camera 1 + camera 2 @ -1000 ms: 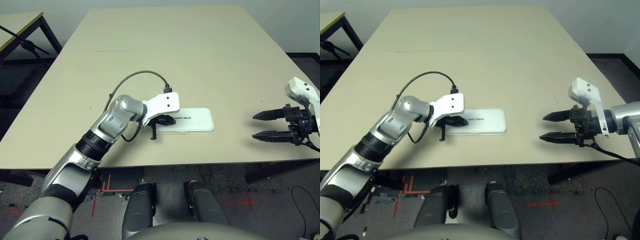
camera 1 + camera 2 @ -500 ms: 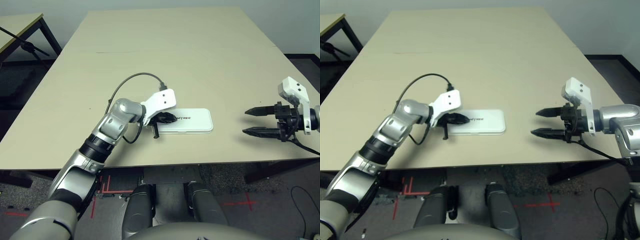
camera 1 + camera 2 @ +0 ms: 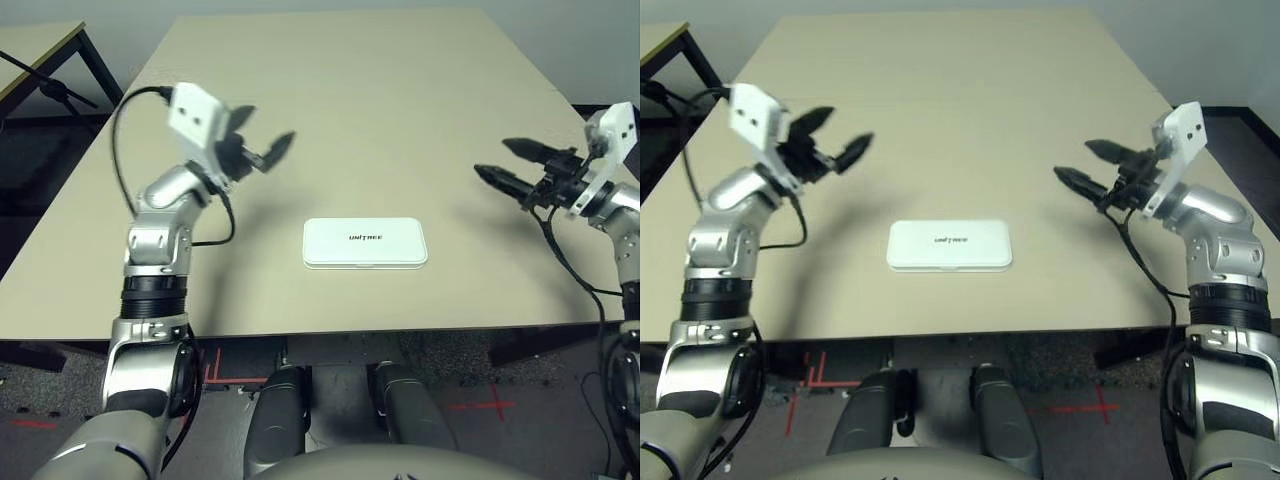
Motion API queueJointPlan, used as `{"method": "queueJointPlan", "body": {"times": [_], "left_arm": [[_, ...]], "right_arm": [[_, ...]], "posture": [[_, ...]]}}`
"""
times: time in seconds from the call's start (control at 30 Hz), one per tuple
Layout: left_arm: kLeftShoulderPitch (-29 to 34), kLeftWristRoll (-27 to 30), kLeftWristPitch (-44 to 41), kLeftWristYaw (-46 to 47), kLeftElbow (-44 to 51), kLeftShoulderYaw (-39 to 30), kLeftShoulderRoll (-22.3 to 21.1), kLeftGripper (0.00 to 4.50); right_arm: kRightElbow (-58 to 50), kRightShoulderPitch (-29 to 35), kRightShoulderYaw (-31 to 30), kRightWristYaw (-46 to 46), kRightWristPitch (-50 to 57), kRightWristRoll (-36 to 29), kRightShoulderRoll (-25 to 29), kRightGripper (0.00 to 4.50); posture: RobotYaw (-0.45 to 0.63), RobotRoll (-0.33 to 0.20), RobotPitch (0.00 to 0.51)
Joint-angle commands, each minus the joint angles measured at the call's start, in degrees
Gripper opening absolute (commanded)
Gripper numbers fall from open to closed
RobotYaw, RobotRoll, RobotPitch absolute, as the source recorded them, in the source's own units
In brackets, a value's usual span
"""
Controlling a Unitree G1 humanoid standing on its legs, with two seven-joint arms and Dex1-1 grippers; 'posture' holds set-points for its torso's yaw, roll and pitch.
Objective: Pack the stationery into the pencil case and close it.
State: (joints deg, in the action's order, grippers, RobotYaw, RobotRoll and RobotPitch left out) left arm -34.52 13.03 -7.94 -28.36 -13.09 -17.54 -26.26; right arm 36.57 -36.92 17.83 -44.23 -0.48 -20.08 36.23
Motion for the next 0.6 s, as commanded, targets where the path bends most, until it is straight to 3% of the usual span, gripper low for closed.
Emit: {"method": "queueJointPlan", "body": {"times": [0.03,0.37,0.6], "left_arm": [[1.37,0.40,3.35,2.81,-4.70,-2.89,-0.88,4.48],[2.13,1.33,14.14,5.88,-19.47,-7.72,-2.85,4.48],[1.32,1.78,17.34,6.48,-23.75,-7.75,-3.87,4.48]], "right_arm": [[6.38,-2.55,2.35,6.71,-5.89,1.66,-0.83,4.50],[19.81,-5.81,3.72,19.39,-13.67,4.14,0.58,4.50],[25.77,-7.44,4.45,23.32,-15.34,4.74,1.87,4.50]], "posture": [[-0.06,0.000,0.124],[-0.06,0.000,0.122],[-0.07,0.000,0.132]]}}
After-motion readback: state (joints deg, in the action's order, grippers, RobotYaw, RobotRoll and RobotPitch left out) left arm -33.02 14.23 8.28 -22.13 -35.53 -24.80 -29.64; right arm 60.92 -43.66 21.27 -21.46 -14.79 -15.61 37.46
